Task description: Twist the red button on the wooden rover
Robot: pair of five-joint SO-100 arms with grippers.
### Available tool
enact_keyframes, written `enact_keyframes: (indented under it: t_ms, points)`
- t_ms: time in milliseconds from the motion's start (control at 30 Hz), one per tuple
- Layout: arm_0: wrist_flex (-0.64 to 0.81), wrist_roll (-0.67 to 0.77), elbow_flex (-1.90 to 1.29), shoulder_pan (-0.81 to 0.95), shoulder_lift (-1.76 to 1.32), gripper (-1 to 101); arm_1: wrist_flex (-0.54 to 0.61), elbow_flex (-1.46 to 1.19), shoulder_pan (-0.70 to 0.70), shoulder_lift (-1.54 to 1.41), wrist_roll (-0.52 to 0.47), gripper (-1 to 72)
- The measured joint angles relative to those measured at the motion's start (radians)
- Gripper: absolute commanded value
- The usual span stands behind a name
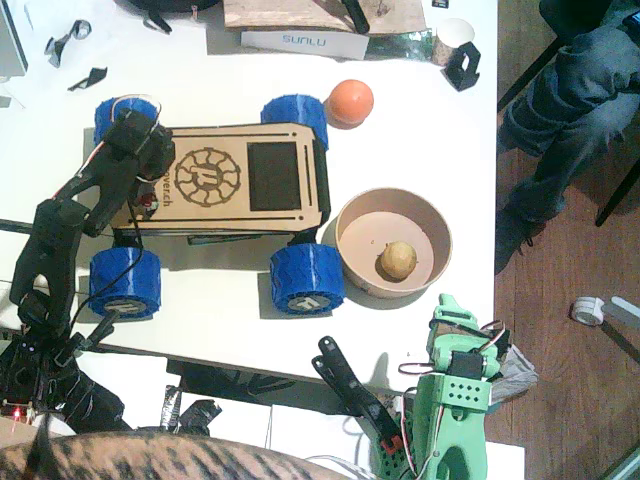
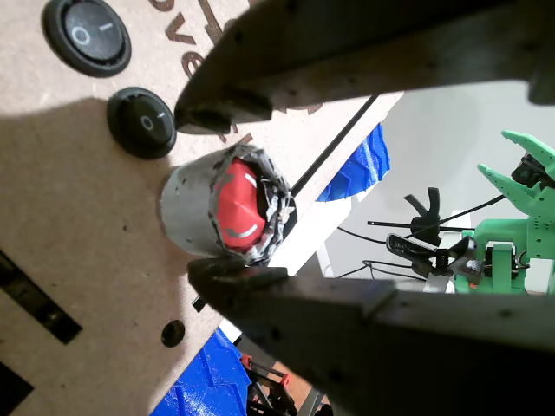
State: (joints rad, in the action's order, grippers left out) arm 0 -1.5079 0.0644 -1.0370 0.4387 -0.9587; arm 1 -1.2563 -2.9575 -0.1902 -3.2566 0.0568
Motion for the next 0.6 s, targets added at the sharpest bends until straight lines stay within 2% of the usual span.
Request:
enact_keyframes:
  t_ms: [600]
  points:
    - [-0.008,0.000,0.011,0.006,0.052,21,0.000,0.000,0.000,0.000,0.000,20.4]
